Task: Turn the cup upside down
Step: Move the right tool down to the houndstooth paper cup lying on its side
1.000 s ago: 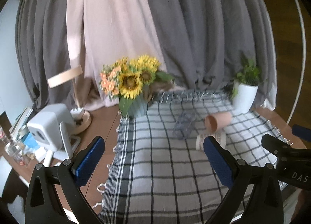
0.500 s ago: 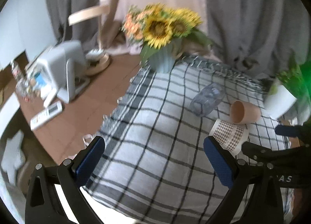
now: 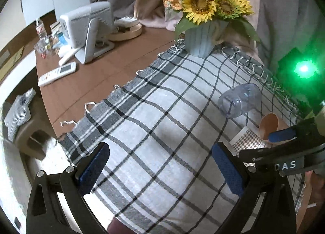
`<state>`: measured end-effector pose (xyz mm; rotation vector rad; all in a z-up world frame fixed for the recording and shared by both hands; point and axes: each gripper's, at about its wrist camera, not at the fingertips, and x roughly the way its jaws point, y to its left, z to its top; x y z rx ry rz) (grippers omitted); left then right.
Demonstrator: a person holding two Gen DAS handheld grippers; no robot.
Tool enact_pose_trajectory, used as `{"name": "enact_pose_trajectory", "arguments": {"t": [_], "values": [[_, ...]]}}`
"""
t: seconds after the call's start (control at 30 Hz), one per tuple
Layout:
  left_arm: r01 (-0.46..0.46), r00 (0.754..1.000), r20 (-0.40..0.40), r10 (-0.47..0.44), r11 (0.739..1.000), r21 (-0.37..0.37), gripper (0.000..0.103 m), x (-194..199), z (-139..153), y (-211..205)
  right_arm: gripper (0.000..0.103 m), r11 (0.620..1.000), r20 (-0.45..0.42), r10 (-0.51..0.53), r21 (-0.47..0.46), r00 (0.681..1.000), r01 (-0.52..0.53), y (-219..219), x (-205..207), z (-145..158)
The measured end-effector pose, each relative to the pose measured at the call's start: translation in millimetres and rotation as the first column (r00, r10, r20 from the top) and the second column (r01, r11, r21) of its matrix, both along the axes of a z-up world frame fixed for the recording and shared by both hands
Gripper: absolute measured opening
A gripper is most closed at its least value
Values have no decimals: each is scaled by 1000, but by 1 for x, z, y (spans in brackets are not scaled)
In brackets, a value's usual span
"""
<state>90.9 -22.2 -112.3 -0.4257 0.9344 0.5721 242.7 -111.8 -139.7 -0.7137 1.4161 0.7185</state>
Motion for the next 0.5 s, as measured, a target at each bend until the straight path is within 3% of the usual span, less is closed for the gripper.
{"name": "enact_pose_trajectory", "arguments": {"t": [0.2, 0.5], "values": [[-24, 999, -44, 22, 999, -44, 103, 14, -15, -4, 75, 993, -86, 72, -91, 994, -80, 7, 16, -22], [-28, 996, -83, 25, 999, -40, 103, 20, -26, -8, 71, 989, -77, 68, -129, 995, -78, 4, 41, -36]]}}
